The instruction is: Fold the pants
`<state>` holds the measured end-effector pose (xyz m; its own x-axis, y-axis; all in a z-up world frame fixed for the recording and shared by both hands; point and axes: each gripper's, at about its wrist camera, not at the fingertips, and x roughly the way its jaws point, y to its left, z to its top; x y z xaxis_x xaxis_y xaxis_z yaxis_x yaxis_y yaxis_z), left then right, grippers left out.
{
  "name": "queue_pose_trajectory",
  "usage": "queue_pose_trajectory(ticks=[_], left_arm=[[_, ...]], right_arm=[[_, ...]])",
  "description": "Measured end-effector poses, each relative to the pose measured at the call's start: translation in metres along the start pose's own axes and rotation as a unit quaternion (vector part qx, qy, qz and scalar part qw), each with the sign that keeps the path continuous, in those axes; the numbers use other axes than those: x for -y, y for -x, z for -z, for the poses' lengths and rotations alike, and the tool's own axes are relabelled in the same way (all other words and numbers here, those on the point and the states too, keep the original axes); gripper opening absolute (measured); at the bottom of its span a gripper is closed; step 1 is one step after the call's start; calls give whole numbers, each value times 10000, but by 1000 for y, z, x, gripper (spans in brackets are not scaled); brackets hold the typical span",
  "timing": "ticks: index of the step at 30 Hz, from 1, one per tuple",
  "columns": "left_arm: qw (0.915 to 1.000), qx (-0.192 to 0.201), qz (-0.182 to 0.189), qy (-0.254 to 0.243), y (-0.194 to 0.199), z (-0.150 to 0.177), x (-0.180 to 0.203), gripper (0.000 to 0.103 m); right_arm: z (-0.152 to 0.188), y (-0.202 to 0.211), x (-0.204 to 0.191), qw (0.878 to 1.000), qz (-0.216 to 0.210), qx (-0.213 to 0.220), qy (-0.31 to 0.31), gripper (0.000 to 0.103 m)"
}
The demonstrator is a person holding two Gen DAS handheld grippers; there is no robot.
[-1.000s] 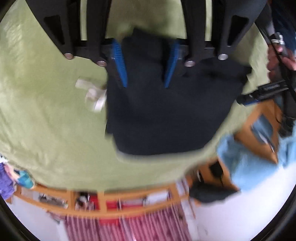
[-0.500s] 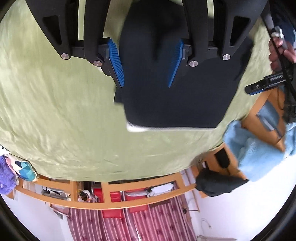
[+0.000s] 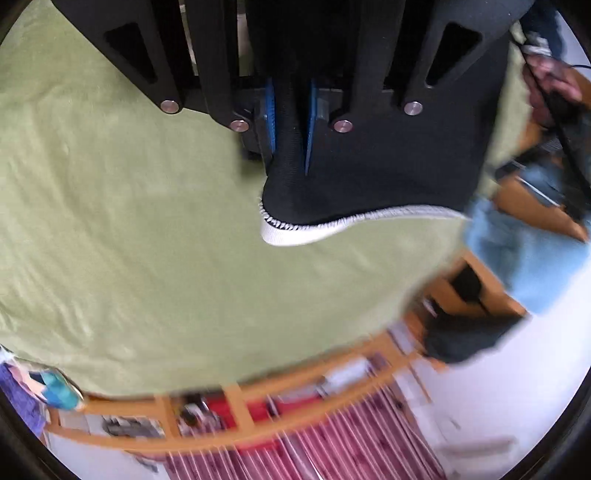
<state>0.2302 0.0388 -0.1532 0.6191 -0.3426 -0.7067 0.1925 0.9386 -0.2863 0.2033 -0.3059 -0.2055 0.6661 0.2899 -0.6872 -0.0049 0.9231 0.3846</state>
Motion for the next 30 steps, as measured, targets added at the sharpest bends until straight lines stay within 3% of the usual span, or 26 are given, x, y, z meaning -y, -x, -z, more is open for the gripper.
queue_pose_trajectory(ticks=[3, 8, 13, 15, 18, 22, 26, 30], left_arm=[[9951, -593, -771, -174, -29, 8, 5, 62], [9981, -432, -431, 72, 11, 28, 0, 62], [9959, -671, -568, 191, 42, 85, 2, 62], [9952, -698, -635, 269, 45, 101, -4, 72], [9919, -817, -838, 504, 60, 118, -6, 72], [9931, -517, -993, 344, 103, 113, 23, 68], [9965, -6, -836, 8, 154, 107, 72, 68], [9962, 450, -706, -234, 197, 106, 112, 71]], right_arm=[[-1, 4, 2, 9999, 63, -25, -113, 38], [15, 62, -19, 9994, 18, 318, 130, 38], [66, 78, -36, 9984, -29, -110, 557, 38], [91, 74, -33, 9976, 159, -391, 554, 38], [109, 81, -26, 9935, 721, -588, 662, 38], [103, 126, -25, 9952, 736, -403, 496, 38], [93, 188, -40, 9952, 791, 221, 527, 62], [85, 236, -54, 9940, 773, 660, 409, 71]])
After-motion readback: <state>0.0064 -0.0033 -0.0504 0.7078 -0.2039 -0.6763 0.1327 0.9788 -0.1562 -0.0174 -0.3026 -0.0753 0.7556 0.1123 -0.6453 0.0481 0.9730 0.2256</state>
